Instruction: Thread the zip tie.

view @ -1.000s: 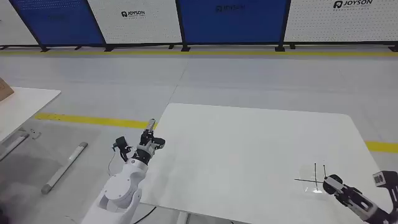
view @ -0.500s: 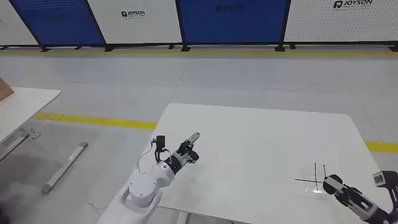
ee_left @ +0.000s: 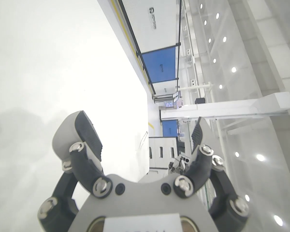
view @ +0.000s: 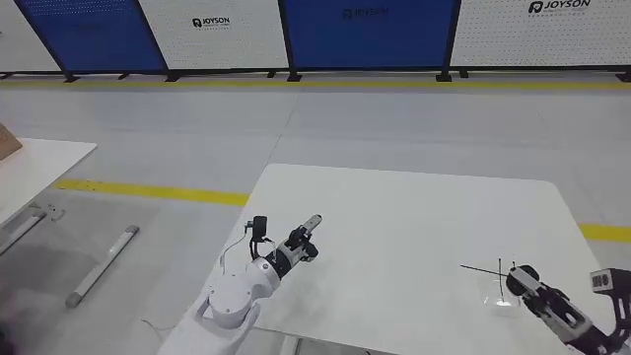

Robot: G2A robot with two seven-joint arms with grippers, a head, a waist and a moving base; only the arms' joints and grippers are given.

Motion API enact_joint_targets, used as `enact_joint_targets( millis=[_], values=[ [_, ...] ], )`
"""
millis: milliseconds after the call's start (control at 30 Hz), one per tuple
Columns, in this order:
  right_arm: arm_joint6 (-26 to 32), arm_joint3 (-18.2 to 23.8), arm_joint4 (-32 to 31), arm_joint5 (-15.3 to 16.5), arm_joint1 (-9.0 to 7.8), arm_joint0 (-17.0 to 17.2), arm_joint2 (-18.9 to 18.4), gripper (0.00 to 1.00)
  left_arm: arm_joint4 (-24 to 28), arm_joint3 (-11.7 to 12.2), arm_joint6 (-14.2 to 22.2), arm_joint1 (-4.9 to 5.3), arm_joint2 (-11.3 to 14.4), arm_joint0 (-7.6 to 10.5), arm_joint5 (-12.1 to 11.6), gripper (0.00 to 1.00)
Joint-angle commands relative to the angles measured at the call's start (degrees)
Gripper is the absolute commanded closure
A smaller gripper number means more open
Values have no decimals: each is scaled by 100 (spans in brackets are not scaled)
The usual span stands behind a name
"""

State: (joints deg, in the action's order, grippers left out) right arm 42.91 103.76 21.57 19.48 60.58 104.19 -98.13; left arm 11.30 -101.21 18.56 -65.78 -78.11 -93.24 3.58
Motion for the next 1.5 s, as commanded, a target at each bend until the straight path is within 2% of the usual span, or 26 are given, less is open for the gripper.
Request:
enact_joint_targets(
  millis=[0, 67, 133, 200, 267, 733, 767, 833, 967, 1067, 1133, 1233, 1467],
  values=[
    [-142, -9, -232, 0, 46, 3, 135, 100, -272, 62, 368, 25, 89, -44, -324, 0],
    [-278, -13, -447, 0, 85, -16, 257, 100, -383, 118, 535, 30, 191, -43, -511, 0],
    [-388, -50, -630, 0, 123, -43, 363, 100, -303, 221, 828, 25, 343, 35, -660, 0],
    [-393, -112, -775, 0, 144, -65, 451, 100, -246, 354, 833, 3, 489, 161, -721, 0],
    [-393, -112, -775, 0, 144, -65, 451, 100, -269, 429, 733, -14, 575, 249, -700, 0],
    [-393, -112, -775, 0, 144, -65, 451, 100, -269, 429, 733, -14, 575, 249, -700, 0],
    [-530, -74, -801, 0, 154, -94, 471, 100, -269, 429, 733, -14, 575, 249, -700, 0],
    [-716, -19, -779, 0, 184, -112, 563, 100, -296, 438, 899, -20, 704, 302, -711, 0],
    [-953, 97, -679, 0, 261, -106, 761, 100, -303, 551, 1244, -44, 1003, 561, -792, 0],
    [-1456, 193, -1036, 0, 342, -77, 929, 100, 67, 636, 1702, -65, 1201, 696, -1027, 0],
    [-1650, 195, -1280, 0, 391, -61, 1127, 100, 494, 764, 2012, -80, 1265, 809, -1193, 0],
    [-1685, 43, -1620, 0, 422, -124, 1290, 100, 495, 862, 1839, -99, 1327, 885, -1309, 0],
    [-1685, 43, -1620, 0, 422, -124, 1290, 100, 495, 862, 1839, -99, 1327, 885, -1309, 0]
  ],
)
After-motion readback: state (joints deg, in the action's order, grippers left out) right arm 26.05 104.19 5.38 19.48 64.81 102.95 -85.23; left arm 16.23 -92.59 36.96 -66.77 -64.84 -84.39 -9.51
